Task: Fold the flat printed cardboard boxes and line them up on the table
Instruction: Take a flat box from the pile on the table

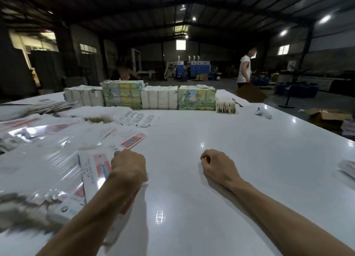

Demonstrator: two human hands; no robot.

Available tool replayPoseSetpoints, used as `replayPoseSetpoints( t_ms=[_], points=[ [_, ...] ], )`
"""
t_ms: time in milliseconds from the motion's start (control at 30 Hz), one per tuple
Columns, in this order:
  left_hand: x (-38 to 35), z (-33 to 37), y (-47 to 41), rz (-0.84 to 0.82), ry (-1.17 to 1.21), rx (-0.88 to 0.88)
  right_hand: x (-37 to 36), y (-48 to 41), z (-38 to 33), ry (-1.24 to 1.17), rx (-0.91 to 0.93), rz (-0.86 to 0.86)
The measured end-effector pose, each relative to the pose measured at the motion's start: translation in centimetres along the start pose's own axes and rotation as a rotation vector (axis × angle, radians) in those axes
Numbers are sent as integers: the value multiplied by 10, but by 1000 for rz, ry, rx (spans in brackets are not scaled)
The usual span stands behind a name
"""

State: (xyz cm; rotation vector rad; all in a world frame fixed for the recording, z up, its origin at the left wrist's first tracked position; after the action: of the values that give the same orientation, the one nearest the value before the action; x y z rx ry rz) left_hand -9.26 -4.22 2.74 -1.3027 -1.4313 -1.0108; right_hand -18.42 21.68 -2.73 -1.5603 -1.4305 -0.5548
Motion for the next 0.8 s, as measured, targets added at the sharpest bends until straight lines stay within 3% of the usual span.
replayPoseSetpoints(
  t_ms=[367,467,633,800],
  points=[
    [-28,-50,-22,-247,180,88,3,-1,16,-159,-82,-26],
    [-25,-51,-37,-312,254,7,4,1,15,-184,-75,-42],
    [-14,-60,-56,-280,412,-15,2,1,12,-188,-48,-63],
    [-10,-75,-72,-66,585,46,-1,-1,11,-151,-27,-84]
  ],
)
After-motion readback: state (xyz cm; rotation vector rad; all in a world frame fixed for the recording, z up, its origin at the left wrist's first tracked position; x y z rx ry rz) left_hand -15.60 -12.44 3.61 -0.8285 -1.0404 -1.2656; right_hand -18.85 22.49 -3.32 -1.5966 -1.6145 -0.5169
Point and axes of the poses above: each hand's wrist, its own y-axis away from the middle knuckle, its own x-axis out of the back of the hand, z = x × y, the point moved 8 cm from there along -y, towards the middle knuckle, and after that the axes turned 6 degrees about -x, right-handed, at the moved point
